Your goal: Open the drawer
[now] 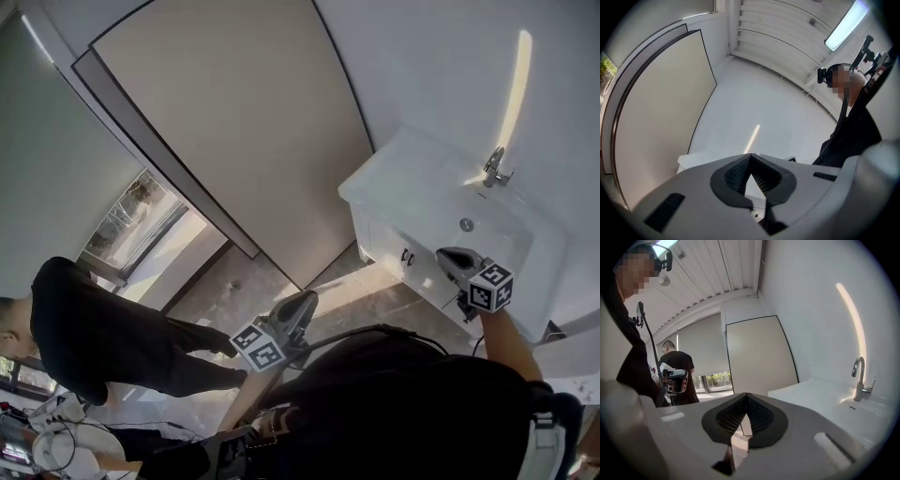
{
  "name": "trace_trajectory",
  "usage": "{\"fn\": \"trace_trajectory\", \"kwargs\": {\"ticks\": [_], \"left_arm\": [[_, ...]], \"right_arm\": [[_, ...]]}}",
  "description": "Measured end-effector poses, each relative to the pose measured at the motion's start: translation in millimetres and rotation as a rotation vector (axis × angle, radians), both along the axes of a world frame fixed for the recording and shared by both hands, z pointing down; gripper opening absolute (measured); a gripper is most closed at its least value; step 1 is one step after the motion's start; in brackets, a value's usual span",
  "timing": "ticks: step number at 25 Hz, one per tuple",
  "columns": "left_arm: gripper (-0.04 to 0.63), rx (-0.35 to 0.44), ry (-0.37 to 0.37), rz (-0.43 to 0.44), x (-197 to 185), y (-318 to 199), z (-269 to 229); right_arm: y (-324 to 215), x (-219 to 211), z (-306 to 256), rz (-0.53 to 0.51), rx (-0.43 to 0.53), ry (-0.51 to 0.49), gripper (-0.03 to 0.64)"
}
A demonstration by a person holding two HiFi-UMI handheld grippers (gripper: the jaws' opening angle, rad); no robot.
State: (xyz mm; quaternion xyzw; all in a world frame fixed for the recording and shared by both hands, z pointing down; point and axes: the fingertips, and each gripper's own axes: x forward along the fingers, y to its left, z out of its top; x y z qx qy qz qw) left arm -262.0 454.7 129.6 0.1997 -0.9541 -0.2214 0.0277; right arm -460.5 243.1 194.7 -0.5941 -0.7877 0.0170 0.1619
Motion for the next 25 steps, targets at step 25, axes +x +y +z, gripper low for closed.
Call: {"fn": "trace_trajectory", "kwargs": {"ticks": [25], "left_arm": [[0.002,0.0,0.036,0.55,-283,40,27]], "right_arm": [[-39,-144,40,0.578,0.05,0.074,0.002]]}}
